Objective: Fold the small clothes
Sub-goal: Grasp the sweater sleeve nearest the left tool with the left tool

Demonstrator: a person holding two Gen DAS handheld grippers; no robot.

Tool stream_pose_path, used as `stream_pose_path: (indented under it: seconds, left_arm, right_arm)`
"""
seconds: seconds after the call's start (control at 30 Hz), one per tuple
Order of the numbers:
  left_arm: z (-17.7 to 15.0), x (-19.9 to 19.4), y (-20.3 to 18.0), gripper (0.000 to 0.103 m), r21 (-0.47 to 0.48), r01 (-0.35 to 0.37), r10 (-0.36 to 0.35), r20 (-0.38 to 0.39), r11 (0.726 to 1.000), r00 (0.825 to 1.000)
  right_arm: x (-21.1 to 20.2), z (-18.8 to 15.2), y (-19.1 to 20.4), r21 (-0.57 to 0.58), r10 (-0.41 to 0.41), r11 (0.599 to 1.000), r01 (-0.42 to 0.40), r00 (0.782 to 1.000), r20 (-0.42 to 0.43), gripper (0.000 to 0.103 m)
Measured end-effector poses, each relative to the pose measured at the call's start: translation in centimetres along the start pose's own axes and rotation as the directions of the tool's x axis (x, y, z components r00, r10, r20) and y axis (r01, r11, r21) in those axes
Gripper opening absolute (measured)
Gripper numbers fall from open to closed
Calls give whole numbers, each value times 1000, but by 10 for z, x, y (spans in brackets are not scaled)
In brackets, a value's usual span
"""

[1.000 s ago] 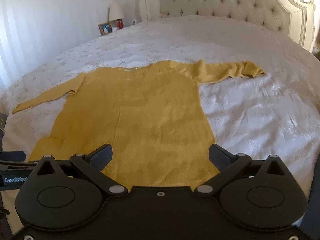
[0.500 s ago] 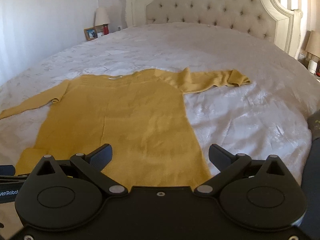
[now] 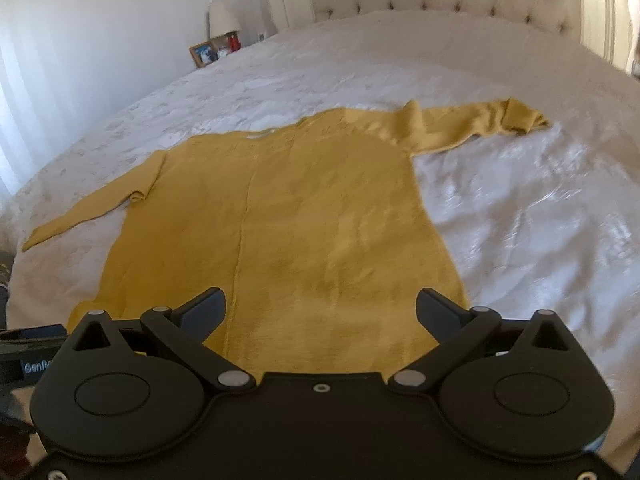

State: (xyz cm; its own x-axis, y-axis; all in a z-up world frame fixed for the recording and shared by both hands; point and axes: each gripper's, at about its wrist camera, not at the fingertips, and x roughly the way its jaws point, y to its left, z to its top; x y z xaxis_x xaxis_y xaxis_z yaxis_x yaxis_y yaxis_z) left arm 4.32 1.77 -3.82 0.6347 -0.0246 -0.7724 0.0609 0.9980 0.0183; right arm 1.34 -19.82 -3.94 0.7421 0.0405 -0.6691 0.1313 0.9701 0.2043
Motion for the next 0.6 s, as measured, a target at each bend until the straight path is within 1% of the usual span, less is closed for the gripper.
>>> stream_pose_path:
  seconds: [0.17, 0.3, 0.4, 0.47, 0.6]
  left_arm:
    - [14, 18, 12, 70, -6, -16, 16, 2, 1000, 1000]
    - [29, 34, 27, 70, -18, -44, 45, 21, 999, 999]
    - [41, 47, 43, 70, -32, -63, 65, 35, 997, 997]
    - [51, 57, 58, 70, -49, -74, 76, 44, 996, 996]
    - [71, 73, 88, 70, -99, -98, 104, 62, 990, 993]
  right_arm:
    - [14, 4, 5, -45, -8, 999, 8, 1000, 6, 102]
    - [26, 10, 6, -45, 8, 999, -9, 1000, -1, 102]
    - [37, 14, 8, -61, 30, 998, -30, 1000, -5, 102]
    - [42, 16, 11, -81, 35, 996, -33, 999, 18, 102]
    - [55, 21, 25, -155, 14, 988, -7, 999, 45, 101]
